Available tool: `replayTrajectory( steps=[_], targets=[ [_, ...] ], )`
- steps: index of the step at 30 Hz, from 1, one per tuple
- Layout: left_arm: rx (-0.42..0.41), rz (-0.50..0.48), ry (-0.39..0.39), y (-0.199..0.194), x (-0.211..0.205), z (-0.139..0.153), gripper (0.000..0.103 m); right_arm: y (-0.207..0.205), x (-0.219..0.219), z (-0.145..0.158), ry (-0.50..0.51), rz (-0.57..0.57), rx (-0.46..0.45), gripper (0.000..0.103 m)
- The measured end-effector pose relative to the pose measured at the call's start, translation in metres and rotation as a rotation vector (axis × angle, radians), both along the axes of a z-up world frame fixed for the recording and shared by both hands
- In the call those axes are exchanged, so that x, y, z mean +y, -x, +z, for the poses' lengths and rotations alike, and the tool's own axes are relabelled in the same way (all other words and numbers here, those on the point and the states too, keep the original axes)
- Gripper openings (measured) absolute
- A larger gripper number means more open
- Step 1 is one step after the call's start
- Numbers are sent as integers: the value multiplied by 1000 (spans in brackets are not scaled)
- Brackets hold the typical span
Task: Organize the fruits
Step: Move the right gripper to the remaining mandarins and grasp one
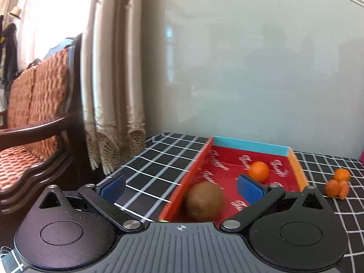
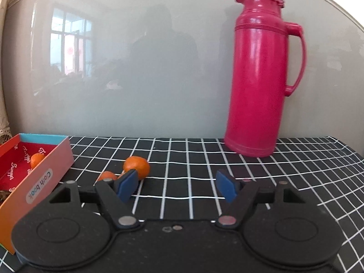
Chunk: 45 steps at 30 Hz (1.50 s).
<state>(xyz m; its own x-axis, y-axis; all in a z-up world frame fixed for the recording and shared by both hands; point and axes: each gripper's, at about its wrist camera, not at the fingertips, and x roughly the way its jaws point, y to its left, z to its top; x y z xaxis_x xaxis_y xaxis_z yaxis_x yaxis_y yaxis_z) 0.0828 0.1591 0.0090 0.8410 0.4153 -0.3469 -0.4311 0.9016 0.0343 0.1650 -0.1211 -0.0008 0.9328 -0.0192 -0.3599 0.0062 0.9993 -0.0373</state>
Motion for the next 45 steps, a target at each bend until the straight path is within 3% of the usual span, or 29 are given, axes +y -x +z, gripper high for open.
replayTrajectory(
  steps=[4,9,18,37,45],
  targets=[
    [-7,54,30,-3,21,0,103,-10,14,-2,26,24,10,71],
    [-18,96,54,-10,40,-1,103,-27,27,-11,43,42,67,52],
    [-1,105,56,-19,53,-4,103,-46,44,-20,52,69,114,51],
    [0,114,71,-18,71,-8,103,-72,57,-28,44,19,173,50],
    [8,118,69,-17,78,-9,103,-80,63,-34,56,47,219,40]
  ],
)
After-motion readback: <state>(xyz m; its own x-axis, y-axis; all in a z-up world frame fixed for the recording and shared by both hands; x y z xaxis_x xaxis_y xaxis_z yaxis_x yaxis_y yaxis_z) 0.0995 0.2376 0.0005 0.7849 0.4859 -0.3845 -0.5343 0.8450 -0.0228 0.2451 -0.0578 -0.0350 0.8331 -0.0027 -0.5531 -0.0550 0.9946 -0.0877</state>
